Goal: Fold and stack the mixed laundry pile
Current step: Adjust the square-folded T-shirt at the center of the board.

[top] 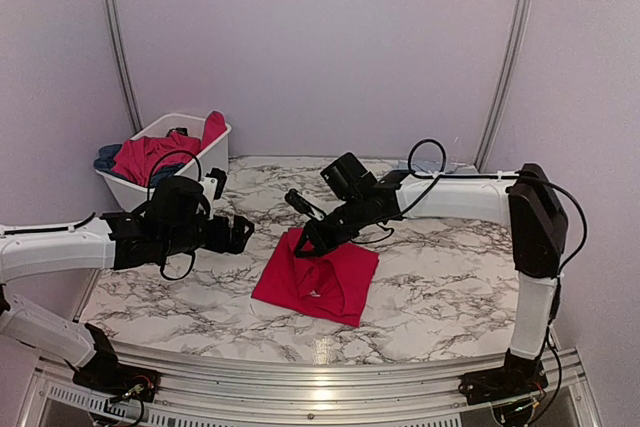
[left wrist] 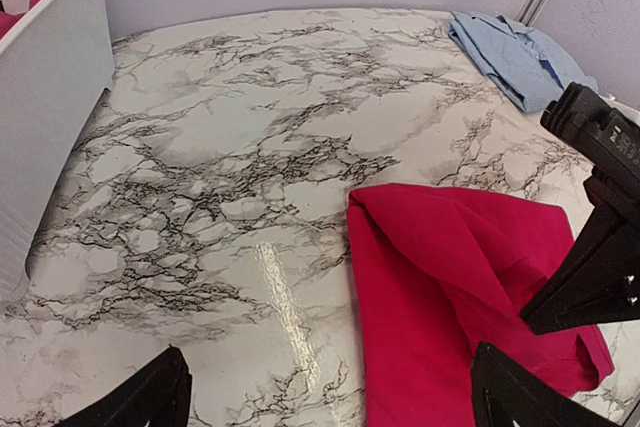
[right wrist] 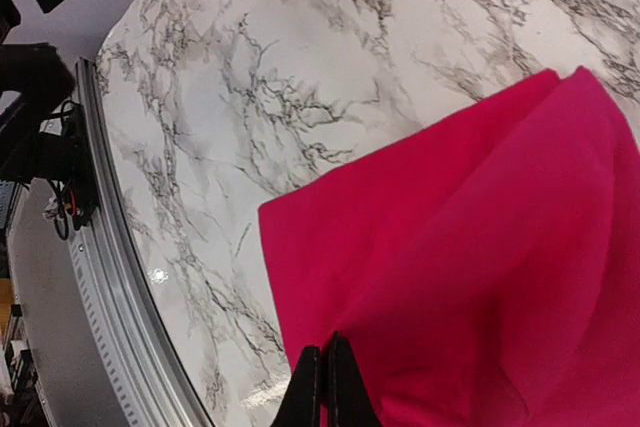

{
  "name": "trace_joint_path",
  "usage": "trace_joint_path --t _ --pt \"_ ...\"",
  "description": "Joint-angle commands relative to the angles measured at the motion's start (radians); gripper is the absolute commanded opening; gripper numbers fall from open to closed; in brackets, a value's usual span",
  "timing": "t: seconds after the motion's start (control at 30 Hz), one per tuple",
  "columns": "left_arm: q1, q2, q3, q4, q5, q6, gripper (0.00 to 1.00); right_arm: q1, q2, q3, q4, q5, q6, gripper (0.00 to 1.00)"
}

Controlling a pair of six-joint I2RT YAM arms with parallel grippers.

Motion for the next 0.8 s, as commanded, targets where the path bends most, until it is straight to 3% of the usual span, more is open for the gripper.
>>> trace_joint_path --t 0.0,0.1,0.17,0.27,0.4,0.5,0.63,0.77 --pt "0.008 -0.021 -0.013 0.020 -0.016 0.012 0.99 0.064 0.045 0.074 0.072 -0.112 0.056 0.00" --pt "0.011 -0.016 -0.022 0.018 -0.019 0.005 0.99 0.095 0.085 0.099 0.114 -0.157 0.090 0.01" --pt "0.016 -0.020 -0.031 0.024 -0.019 -0.006 0.99 0.102 0.105 0.104 0.141 -0.225 0.109 0.20" --pt "0.025 -0.024 -0.040 0.029 -0.014 -0.019 0.99 0.094 0.067 0.053 0.236 -0.305 0.158 0.28" --pt "0.027 -0.005 -0.041 0.059 0.091 0.007 0.99 0.022 -0.083 -0.059 0.295 -0.256 0.172 0.29" --pt "0.008 0.067 -0.017 0.067 0.187 0.038 0.99 -0.046 -0.158 -0.132 0.248 -0.171 0.125 0.28" --pt "-0.063 0.152 -0.004 0.081 0.216 0.049 0.99 -0.088 -0.130 -0.127 0.082 0.038 -0.029 0.26" --pt "-0.176 0.246 0.047 0.061 0.210 0.046 0.96 -0.111 -0.053 -0.103 0.079 0.070 -0.072 0.25"
